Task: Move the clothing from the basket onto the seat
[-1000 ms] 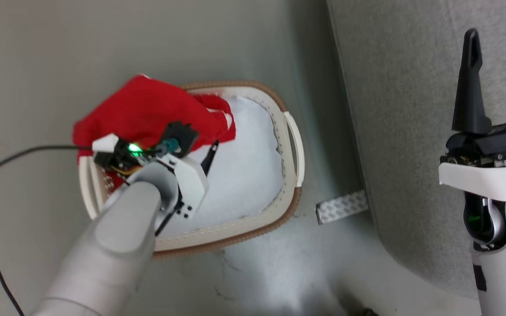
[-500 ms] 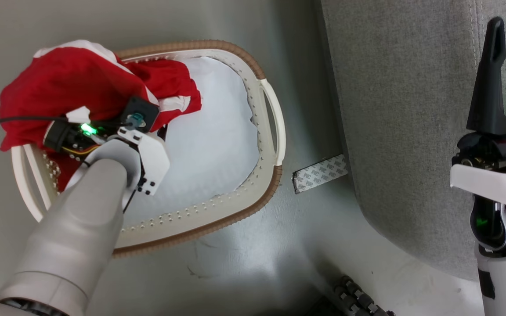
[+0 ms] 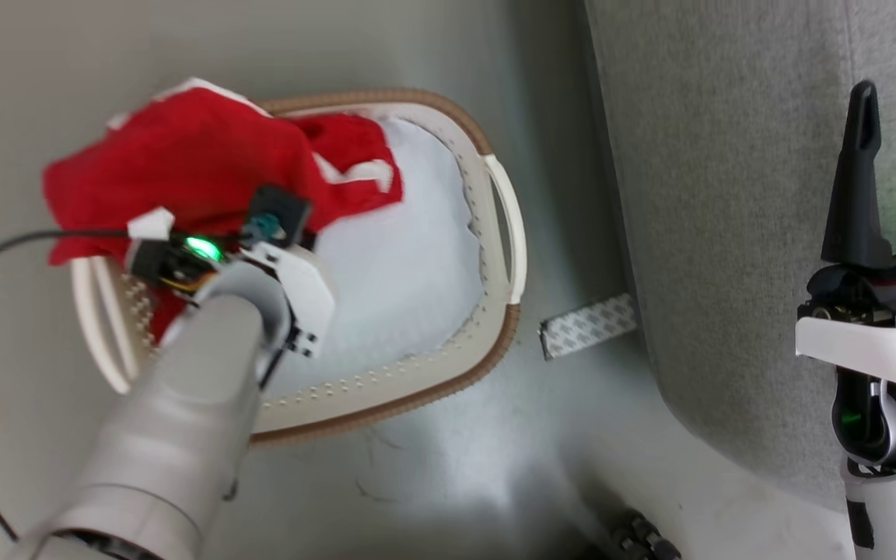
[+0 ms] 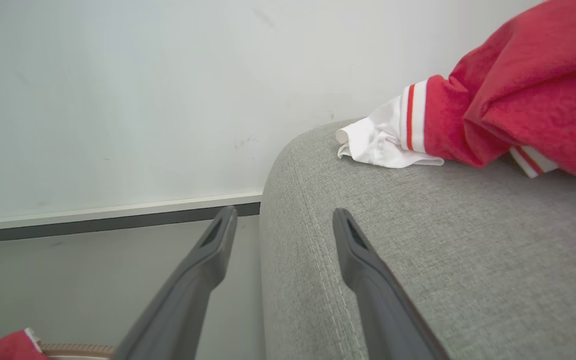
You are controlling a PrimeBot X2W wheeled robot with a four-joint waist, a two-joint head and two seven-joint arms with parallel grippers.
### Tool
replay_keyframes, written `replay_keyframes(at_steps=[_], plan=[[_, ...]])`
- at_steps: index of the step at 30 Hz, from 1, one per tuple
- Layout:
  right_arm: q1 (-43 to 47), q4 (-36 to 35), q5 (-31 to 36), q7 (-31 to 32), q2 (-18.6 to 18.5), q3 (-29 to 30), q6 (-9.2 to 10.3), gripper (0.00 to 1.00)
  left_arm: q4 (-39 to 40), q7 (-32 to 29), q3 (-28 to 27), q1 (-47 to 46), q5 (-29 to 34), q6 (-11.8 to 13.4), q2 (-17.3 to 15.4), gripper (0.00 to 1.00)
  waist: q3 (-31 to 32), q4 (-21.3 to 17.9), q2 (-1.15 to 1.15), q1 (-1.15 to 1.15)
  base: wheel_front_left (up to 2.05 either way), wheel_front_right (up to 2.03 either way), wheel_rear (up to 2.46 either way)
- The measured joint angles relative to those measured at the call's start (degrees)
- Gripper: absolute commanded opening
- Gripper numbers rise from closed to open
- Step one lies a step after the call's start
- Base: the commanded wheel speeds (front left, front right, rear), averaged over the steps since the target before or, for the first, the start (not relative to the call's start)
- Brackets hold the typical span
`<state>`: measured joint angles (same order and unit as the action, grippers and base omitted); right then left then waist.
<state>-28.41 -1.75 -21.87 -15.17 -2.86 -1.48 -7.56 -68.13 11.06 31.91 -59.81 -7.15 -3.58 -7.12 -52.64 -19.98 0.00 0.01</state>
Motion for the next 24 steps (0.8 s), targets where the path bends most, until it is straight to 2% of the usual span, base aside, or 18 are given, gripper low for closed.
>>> replay_keyframes(at_steps=[10, 15, 24], plan=[[4.1, 4.1, 4.1, 0.0, 0.0, 3.1, 0.01, 1.0, 3.4, 3.7, -1.8, 6.8, -6.7, -2.9, 3.7, 0.0, 10.7, 4.2, 0.0, 0.0, 0.0, 0.0, 0.0], [8.6, 6.8, 5.5, 0.0, 0.0, 3.8, 0.0, 1.0, 8.8, 3.9, -2.1, 11.4, -11.8, -3.5, 4.1, 0.0, 18.7, 6.5, 0.0, -0.01, 0.0, 0.0, 0.0], [16.7, 10.9, 8.2, 0.0, 0.0, 3.1, 0.0, 1.0, 20.3, 3.8, 1.3, 17.2, -19.3, -3.5, 4.3, 0.0, 33.9, 10.6, 0.0, -0.02, 0.0, 0.0, 0.0]])
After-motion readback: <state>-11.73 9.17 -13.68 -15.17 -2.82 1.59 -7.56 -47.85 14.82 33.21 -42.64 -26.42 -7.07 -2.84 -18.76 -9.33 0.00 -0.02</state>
